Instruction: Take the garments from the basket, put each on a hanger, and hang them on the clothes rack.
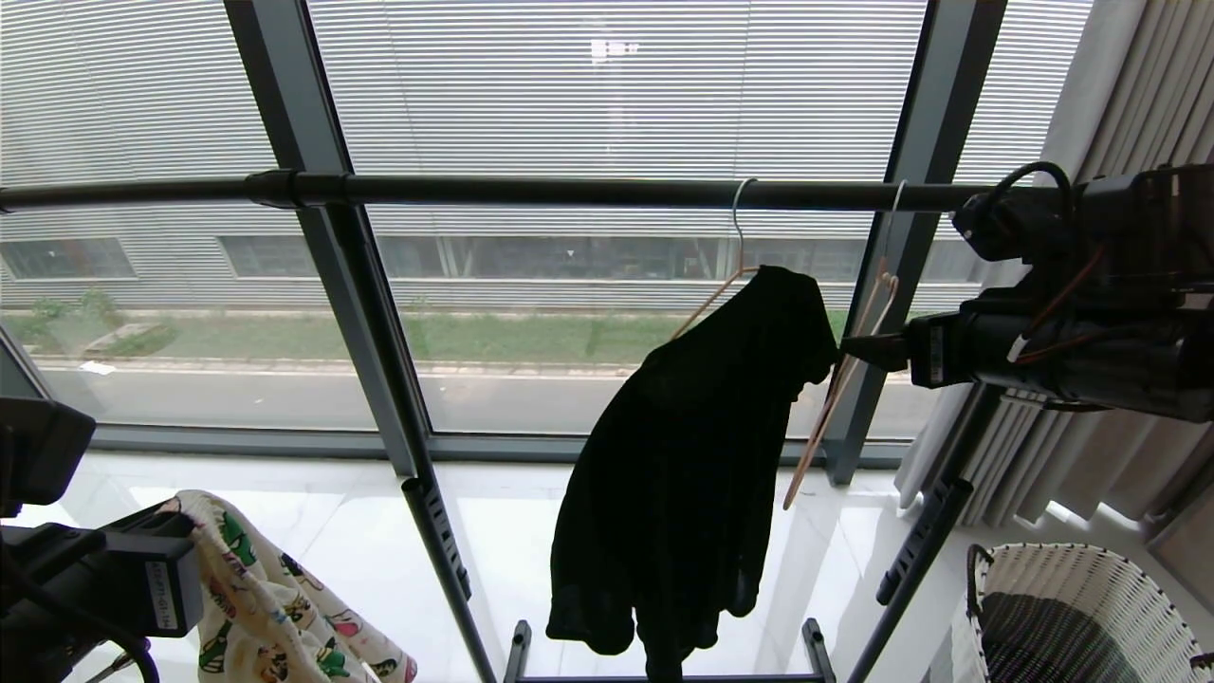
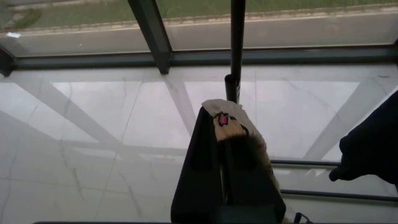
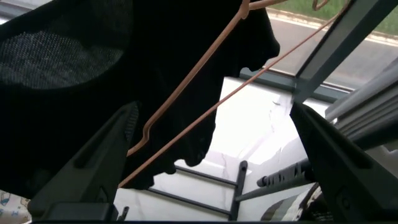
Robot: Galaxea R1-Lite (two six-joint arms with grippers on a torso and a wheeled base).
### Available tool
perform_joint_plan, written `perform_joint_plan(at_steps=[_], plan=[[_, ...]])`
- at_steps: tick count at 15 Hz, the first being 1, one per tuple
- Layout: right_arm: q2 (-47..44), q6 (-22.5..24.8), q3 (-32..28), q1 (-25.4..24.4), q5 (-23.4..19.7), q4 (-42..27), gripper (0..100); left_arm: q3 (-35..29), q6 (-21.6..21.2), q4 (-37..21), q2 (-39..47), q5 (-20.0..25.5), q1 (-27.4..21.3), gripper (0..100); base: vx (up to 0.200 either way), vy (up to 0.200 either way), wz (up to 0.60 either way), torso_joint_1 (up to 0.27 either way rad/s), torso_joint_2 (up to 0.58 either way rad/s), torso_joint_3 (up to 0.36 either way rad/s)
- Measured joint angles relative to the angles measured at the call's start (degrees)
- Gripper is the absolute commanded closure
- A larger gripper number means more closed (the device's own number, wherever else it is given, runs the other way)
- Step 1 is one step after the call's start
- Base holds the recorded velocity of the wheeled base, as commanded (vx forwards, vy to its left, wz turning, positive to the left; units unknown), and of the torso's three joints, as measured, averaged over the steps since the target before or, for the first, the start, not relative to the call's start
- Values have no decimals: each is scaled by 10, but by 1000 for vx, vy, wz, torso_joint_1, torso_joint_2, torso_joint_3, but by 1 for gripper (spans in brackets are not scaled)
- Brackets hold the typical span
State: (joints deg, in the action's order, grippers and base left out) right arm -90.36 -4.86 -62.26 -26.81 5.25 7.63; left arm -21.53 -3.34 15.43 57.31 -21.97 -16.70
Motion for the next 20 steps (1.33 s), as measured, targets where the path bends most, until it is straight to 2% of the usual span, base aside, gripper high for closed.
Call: perform_joint_plan(at_steps=[6,10,20], plan=[[-27,-21,-5,-21,0,0,0,1,0,0,0,0,0,100,0,0,0,0,0,0],[-30,-36,-3,-20,41,-25,0,1,0,0,-1,0,0,100,0,0,0,0,0,0],[-9,-38,-2,-10,63,-66,0,1,-1,0,-6,0,0,100,0,0,0,0,0,0]])
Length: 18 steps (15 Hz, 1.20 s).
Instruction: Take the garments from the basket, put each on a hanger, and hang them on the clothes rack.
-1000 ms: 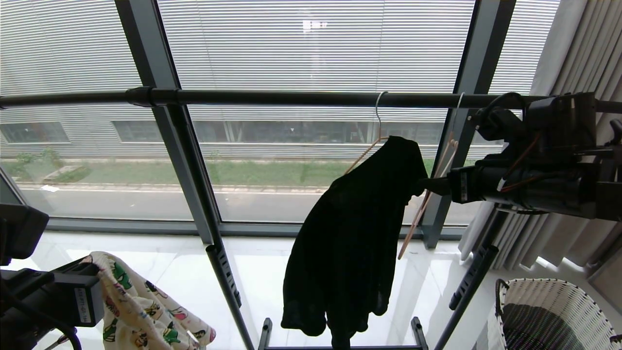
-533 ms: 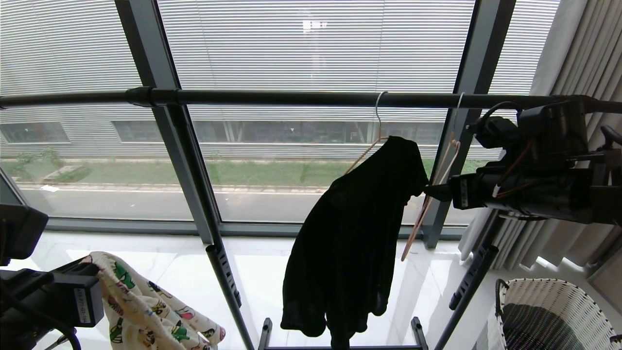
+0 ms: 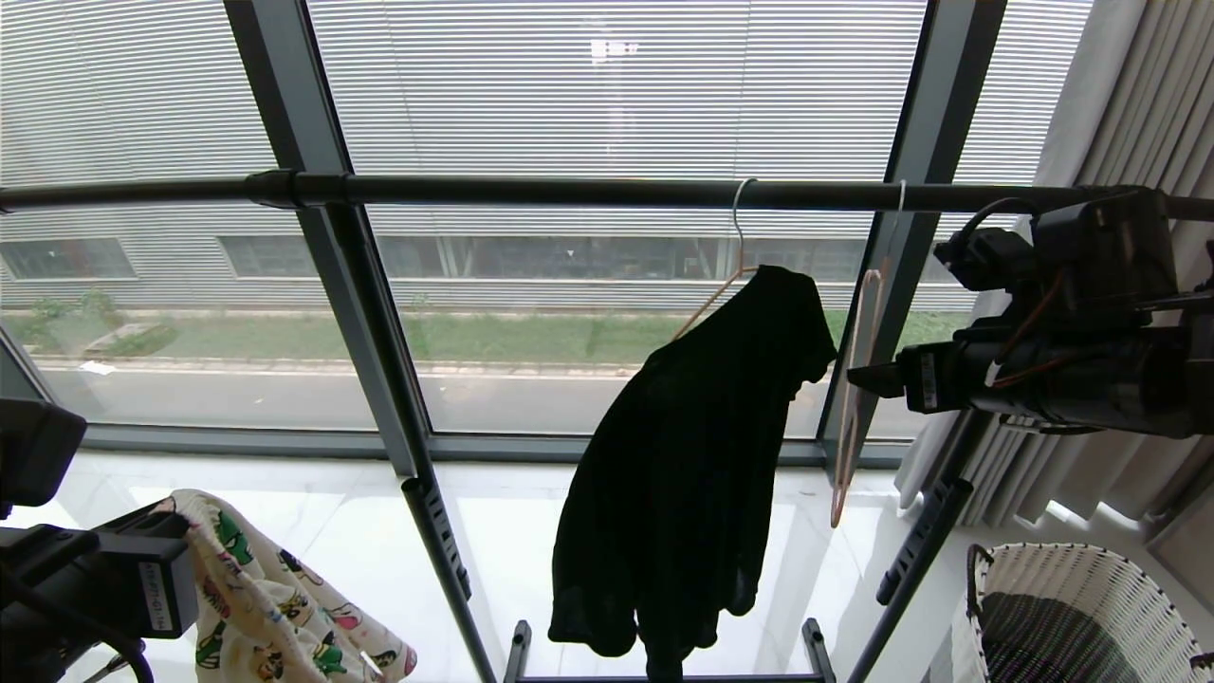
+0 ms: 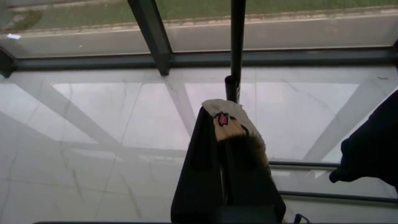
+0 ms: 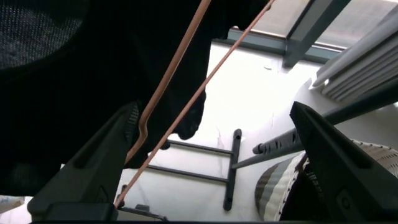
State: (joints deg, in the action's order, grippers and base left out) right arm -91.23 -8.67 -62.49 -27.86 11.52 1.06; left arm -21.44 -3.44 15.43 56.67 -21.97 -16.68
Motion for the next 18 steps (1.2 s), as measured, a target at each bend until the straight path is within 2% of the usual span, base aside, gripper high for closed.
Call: perform_joint_plan(at_steps=[6,10,18], plan=[[-3,-7,0,-2,-2,1,0,0,0,0,-5,0,0,100,0,0,0,0,0,0],[-38,-42,0,-3,-1,40,0,0,-1,0,-9,0,0,100,0,0,0,0,0,0],[-62,-49,0,-3,-1,44,0,-1,-1,0,-9,0,0,100,0,0,0,0,0,0]])
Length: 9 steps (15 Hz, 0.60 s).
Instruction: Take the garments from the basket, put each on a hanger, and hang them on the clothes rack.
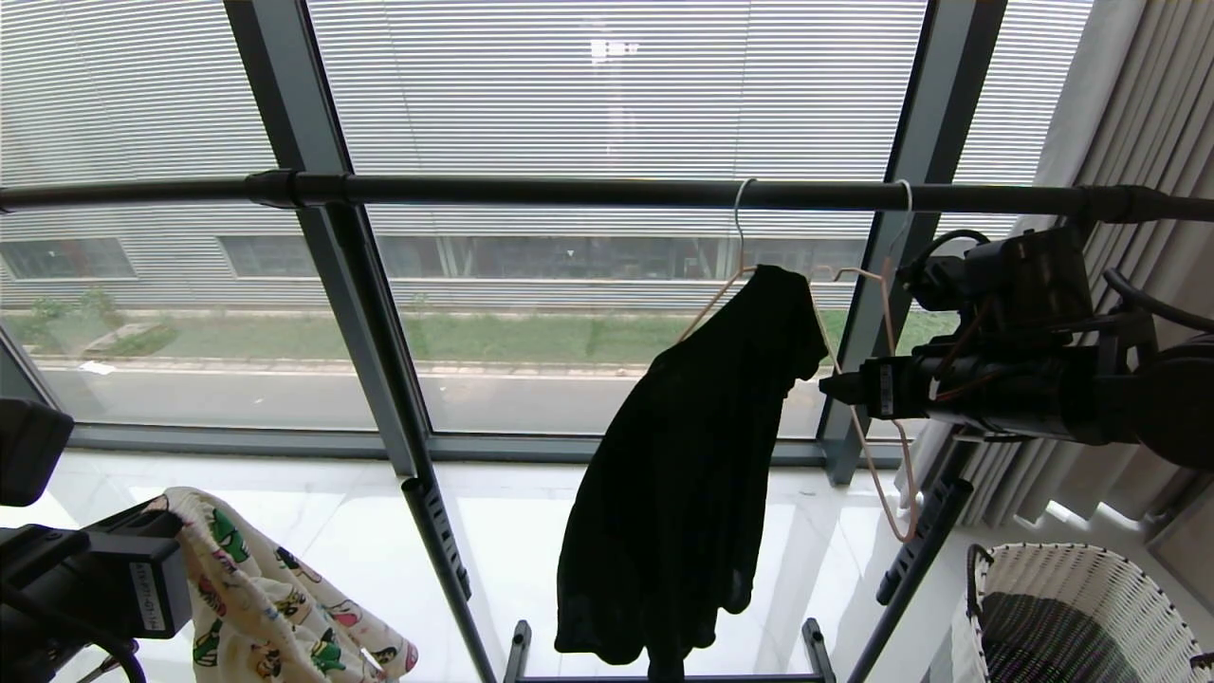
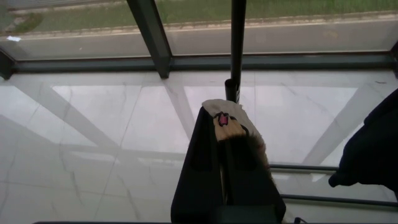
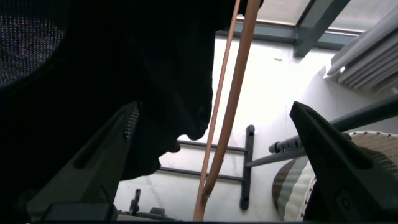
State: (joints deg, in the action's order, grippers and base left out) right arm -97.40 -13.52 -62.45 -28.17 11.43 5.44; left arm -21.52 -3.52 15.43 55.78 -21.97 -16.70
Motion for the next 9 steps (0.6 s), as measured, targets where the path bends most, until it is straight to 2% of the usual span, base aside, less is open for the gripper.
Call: perform_joint_plan(at_steps=[7,8,9], plan=[[-3,-11,1,-4,1,-1,0,0,0,0,0,0,0,100,0,0,0,0,0,0],[-3,-11,1,-5,1,-1,100,0,0,0,0,0,0,100,0,0,0,0,0,0],[-3,-11,1,-5,1,-1,100,0,0,0,0,0,0,100,0,0,0,0,0,0]])
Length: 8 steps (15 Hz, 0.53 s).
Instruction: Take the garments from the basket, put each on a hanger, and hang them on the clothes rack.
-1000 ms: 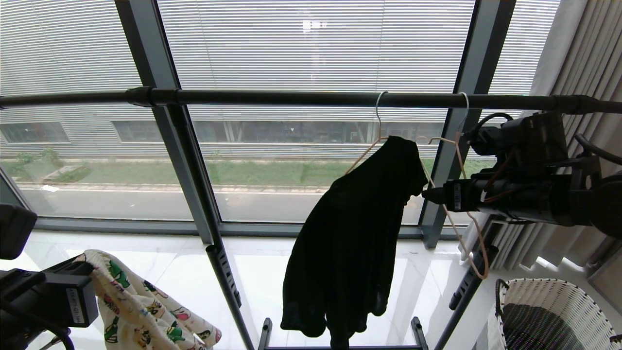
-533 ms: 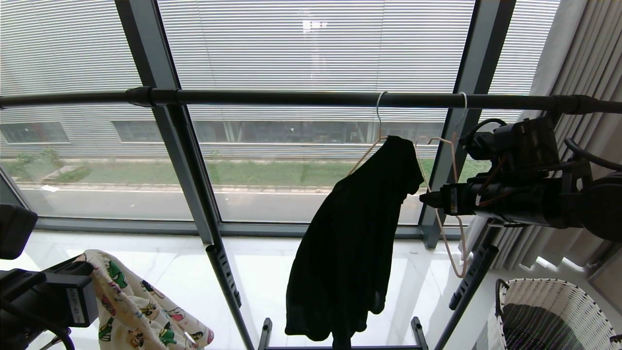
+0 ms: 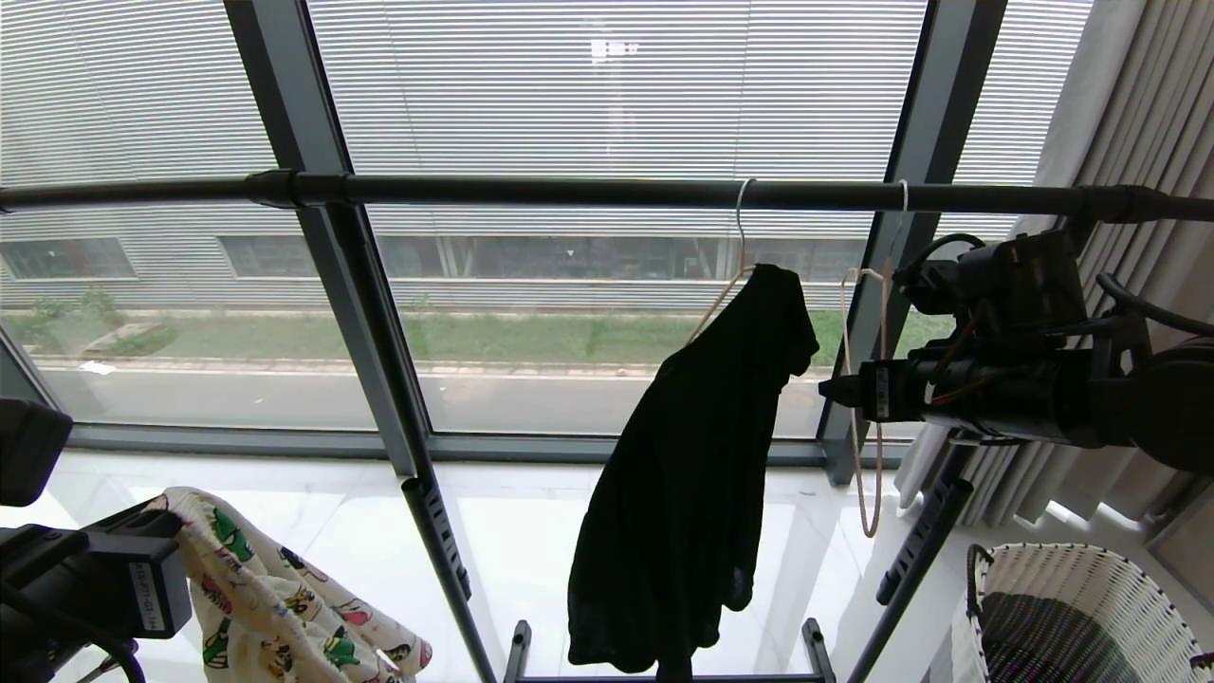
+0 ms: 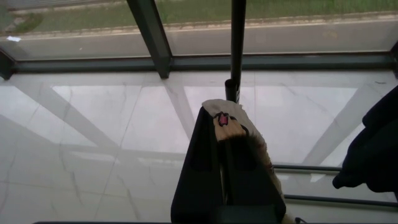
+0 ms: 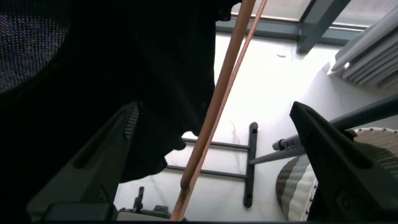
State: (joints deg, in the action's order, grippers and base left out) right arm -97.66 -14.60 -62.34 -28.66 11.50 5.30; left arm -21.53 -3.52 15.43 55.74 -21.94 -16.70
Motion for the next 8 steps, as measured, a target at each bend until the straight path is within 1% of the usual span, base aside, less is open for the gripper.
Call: perform_joint_plan(at_steps=[8], plan=[[1,1,0,-3,1,-2,100,-1,0,0,0,0,0,100,0,0,0,0,0,0]])
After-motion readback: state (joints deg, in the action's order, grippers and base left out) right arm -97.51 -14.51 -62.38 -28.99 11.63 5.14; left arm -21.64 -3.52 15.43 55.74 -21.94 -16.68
